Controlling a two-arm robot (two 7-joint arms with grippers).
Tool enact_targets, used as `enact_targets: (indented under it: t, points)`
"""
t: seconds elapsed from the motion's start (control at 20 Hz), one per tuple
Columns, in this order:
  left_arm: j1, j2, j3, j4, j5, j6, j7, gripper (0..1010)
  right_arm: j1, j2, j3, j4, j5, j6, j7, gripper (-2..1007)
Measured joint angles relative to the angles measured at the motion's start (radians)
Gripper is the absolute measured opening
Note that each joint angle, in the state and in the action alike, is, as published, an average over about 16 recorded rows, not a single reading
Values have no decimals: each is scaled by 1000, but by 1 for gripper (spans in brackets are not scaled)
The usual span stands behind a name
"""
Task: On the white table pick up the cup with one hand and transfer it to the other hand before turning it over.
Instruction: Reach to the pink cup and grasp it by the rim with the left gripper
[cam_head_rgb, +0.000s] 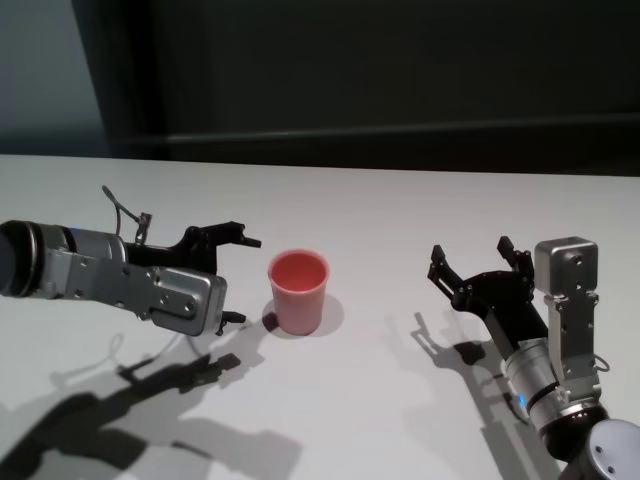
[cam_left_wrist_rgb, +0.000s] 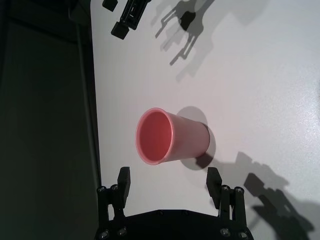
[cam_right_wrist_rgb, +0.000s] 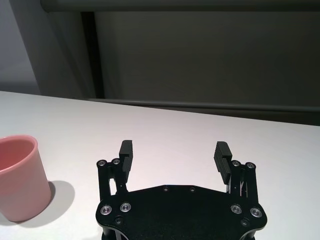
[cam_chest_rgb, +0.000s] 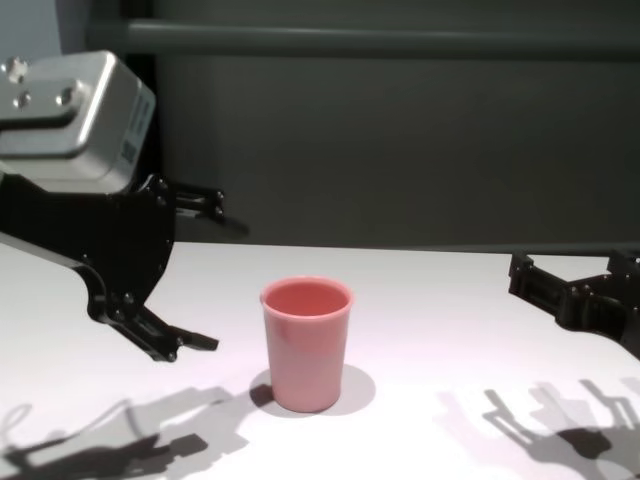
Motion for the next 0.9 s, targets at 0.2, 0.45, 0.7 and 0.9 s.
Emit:
enact_targets:
  t: [0.2,0.45,0.7,0.9]
  points:
    - [-41,-10,42,10,38,-7,-27,1001,0,0,0,0,0,0,0,1002]
    - [-95,-30,95,33,98,-20,-54,1001,0,0,0,0,0,0,0,1002]
    - [-148,-54,147,60,159,-35,-75,1001,0,0,0,0,0,0,0,1002]
    - [-184,-72,187,82,205,-47,-88,1001,0,0,0,0,0,0,0,1002]
